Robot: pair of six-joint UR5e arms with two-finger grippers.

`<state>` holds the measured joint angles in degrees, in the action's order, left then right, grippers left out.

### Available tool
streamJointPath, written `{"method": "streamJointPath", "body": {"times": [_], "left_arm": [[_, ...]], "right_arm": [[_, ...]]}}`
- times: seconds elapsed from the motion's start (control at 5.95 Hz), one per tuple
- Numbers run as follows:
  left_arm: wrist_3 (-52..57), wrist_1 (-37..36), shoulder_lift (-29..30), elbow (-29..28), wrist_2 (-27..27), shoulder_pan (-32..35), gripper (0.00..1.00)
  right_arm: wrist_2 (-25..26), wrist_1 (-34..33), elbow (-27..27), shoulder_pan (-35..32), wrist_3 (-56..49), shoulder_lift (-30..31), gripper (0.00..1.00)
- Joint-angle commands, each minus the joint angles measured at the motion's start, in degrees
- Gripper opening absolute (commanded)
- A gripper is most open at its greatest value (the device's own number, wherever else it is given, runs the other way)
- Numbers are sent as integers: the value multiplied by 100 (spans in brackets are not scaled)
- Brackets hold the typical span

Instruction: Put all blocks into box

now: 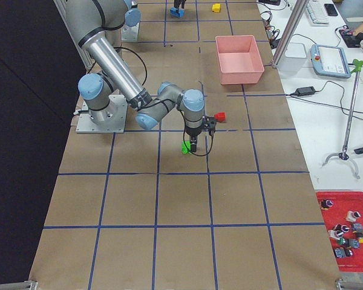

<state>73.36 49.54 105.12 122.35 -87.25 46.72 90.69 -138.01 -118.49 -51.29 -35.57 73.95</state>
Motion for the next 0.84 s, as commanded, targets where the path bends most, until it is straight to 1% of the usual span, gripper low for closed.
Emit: {"method": "streamJointPath", "body": {"times": [0.0, 0.17, 0.34, 0.5, 0.67], "left_arm": [[30, -14, -87, 148, 23, 4, 92], [38, -23, -79, 157, 32, 4, 80], [38, -14, -79, 148, -2, 4, 61], [38, -14, -88, 131, -38, 4, 44], [-14, -40, -131, 26, -55, 4, 31]], "right_arm": [[1, -41, -122, 5, -73, -91, 100], [18, -42, -131, 13, -125, -152, 100], [140, -42, -122, 74, -213, -196, 100], [150, -33, -122, 127, -214, -197, 99], [150, -33, -122, 128, -214, -197, 91]]}}
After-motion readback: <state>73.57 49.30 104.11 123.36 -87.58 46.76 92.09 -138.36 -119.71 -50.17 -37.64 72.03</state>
